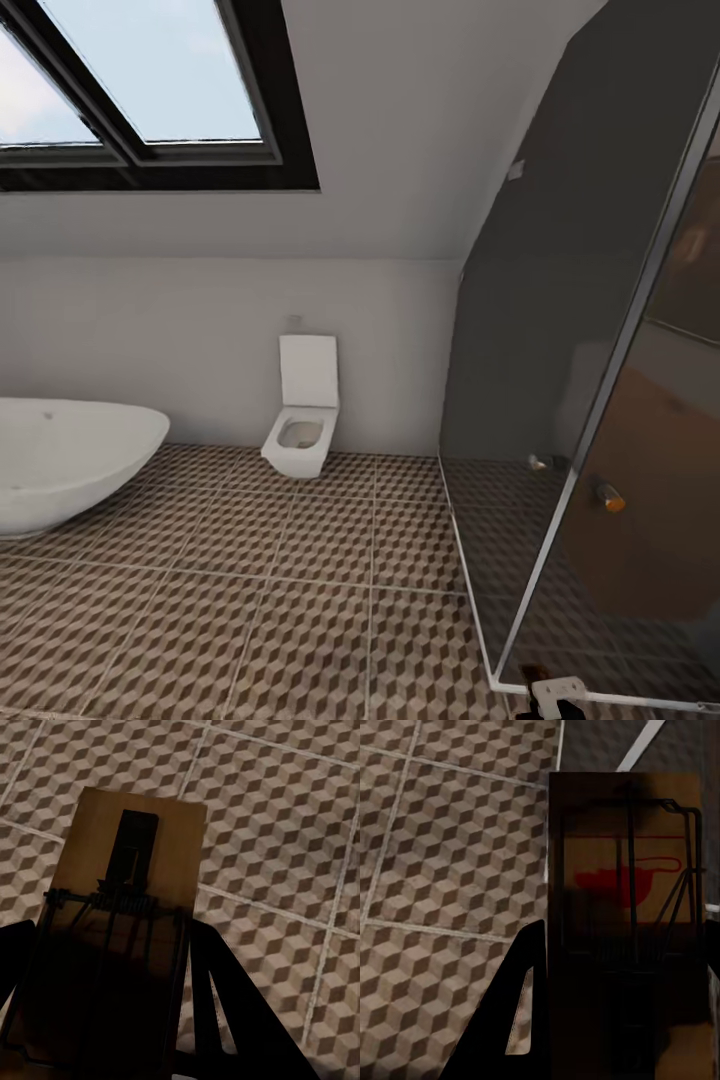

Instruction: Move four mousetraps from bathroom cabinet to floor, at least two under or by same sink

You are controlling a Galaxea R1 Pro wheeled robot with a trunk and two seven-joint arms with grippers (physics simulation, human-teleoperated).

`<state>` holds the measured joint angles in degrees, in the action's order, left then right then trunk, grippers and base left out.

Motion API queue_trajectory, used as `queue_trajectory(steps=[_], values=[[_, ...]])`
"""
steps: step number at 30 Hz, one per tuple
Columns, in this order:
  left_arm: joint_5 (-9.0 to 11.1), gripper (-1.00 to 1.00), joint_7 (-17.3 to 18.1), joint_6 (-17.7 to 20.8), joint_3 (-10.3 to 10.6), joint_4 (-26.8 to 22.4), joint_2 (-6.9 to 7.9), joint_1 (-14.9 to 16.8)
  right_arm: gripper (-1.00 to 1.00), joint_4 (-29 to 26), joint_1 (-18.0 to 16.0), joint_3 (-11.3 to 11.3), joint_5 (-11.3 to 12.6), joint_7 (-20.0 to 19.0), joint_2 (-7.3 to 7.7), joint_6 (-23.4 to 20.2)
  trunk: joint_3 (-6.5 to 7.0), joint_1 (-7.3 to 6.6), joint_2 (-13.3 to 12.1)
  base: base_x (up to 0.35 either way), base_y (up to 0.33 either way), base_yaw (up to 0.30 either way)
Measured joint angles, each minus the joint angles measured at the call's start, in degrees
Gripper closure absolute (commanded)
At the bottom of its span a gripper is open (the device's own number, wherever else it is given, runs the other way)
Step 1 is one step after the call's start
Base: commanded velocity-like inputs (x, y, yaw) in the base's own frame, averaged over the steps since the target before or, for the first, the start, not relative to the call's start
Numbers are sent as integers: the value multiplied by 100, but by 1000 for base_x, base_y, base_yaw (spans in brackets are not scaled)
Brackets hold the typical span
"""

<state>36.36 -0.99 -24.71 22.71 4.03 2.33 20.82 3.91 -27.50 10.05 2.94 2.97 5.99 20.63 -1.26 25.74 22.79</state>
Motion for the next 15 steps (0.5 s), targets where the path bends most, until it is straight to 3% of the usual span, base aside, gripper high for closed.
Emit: queue_trajectory(steps=[15], values=[[-1,100,-3,1,3,-2,-9,0,100,0,0,0,3,0,0,0,0,0,0,0,0,291]])
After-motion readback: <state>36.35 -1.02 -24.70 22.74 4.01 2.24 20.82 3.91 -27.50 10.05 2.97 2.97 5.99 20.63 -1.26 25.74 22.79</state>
